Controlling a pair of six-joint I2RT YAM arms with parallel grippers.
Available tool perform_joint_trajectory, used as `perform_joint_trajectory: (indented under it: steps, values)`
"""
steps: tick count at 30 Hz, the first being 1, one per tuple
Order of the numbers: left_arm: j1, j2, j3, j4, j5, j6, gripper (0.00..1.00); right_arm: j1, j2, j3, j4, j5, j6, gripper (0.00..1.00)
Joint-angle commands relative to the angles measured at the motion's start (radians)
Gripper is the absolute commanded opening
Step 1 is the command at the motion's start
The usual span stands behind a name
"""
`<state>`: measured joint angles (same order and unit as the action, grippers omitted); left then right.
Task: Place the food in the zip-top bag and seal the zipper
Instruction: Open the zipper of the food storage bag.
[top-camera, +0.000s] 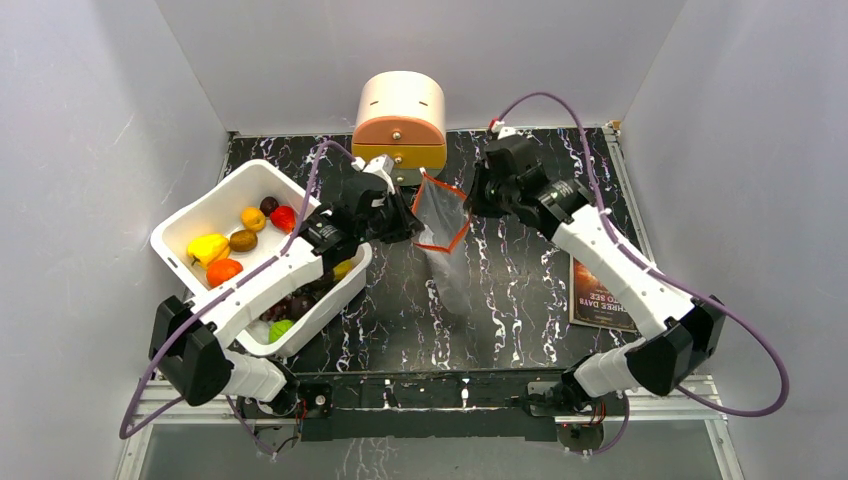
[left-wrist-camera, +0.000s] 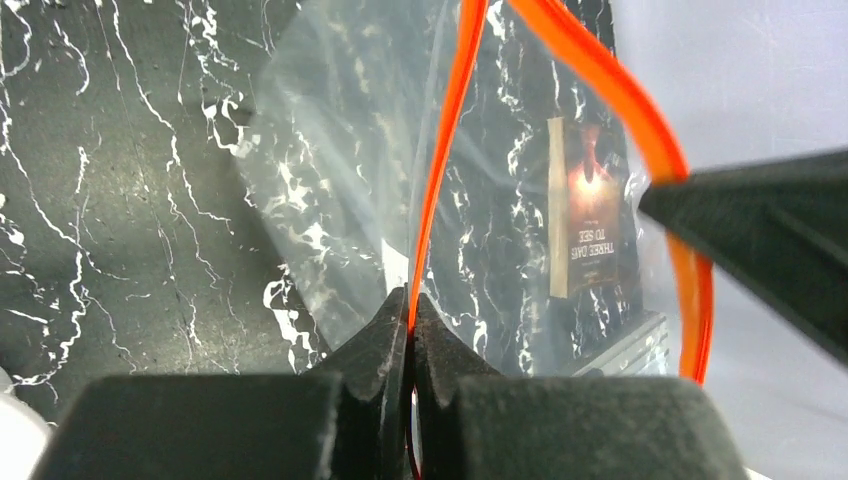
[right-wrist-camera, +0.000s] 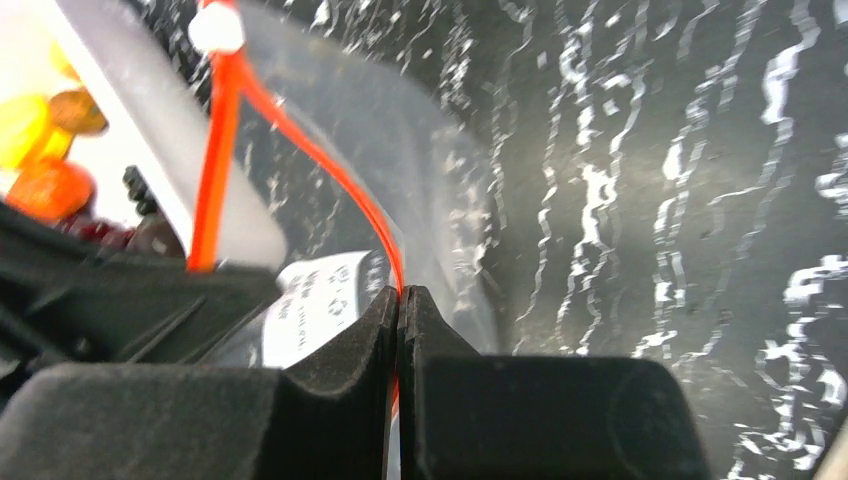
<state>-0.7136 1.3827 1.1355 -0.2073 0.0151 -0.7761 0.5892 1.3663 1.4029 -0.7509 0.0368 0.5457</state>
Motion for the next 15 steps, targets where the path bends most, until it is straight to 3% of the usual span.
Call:
perform_joint_trajectory:
  steps: [1, 6, 11, 12, 15]
  values:
    - [0.008, -0.078, 0.001, -0.017, -0.019, 0.046, 0.00, 0.003, 0.038, 0.184, -0.207, 0.278, -0.044, 0.00]
    - [0.019, -0.080, 0.006, -0.065, -0.051, 0.103, 0.00, 0.002, 0.007, 0.195, -0.223, 0.423, -0.026, 0.00]
    - [0.022, -0.053, 0.024, -0.047, 0.018, 0.095, 0.03, 0.002, -0.063, 0.089, -0.016, 0.152, -0.050, 0.00]
    - [0.022, -0.050, 0.024, -0.040, 0.027, 0.094, 0.06, 0.002, -0.071, 0.064, 0.022, 0.114, -0.049, 0.00]
    - [0.022, -0.061, 0.028, -0.030, 0.050, 0.109, 0.30, 0.003, -0.078, 0.016, 0.094, 0.044, -0.032, 0.00]
